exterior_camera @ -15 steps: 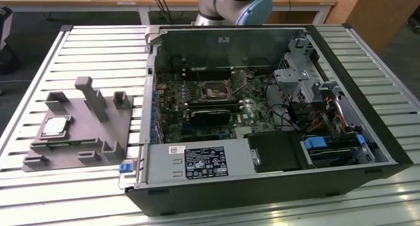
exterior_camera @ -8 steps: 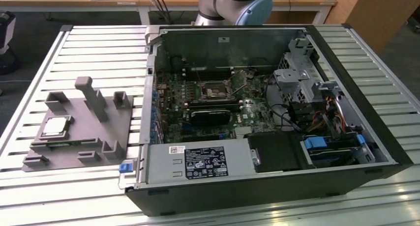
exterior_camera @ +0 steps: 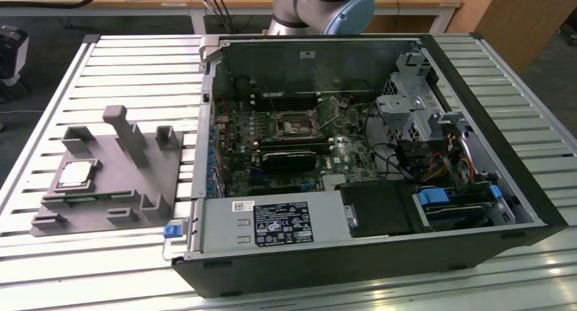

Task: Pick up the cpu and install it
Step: 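Pick up the cpu and move it towards the insertion slot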

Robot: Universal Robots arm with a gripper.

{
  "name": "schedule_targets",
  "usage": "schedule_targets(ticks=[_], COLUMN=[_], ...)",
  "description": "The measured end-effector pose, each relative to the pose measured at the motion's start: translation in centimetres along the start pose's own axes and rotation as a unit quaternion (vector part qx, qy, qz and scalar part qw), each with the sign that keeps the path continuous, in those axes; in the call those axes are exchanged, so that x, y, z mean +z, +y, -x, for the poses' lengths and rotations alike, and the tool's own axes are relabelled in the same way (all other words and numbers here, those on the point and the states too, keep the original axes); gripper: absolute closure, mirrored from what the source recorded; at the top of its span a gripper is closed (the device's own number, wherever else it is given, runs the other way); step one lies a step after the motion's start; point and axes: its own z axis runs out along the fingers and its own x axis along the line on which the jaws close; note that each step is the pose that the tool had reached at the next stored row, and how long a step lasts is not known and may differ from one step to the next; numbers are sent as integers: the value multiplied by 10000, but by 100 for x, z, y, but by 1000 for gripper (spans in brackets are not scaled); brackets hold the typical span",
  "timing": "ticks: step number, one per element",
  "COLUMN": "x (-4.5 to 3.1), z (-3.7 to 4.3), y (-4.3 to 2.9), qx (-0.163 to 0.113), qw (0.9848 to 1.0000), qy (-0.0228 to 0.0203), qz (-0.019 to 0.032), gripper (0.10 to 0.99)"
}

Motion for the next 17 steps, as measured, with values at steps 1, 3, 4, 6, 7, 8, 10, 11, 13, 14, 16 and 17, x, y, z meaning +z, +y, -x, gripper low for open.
schedule_targets(ticks=[1, 3, 4, 6, 7, 8, 10, 11, 13, 14, 16, 17], x=[18, 53, 73, 107, 126, 144, 180, 197, 234, 252, 289, 307], z=[0, 1, 1, 0, 0, 0, 0, 0, 0, -1, -1, -1], y=[-8, -23, -27, -34, -37, -40, -45, -47, -51, -53, -57, -60], qx=[1, 1, 1, 2, 2, 2, 3, 3, 3, 4, 4, 4], qw=[10000, 10000, 10000, 10000, 10000, 10000, 10000, 10000, 10000, 10000, 10000, 10000], qy=[7, 17, 27, 44, 50, 56, 67, 72, 81, 84, 88, 90], qz=[-1, -1, -2, -4, -4, -5, -6, -6, -6, -7, -7, -7], gripper=[918, 855, 796, 737, 678, 678, 561, 561, 447, 447, 329, 329])
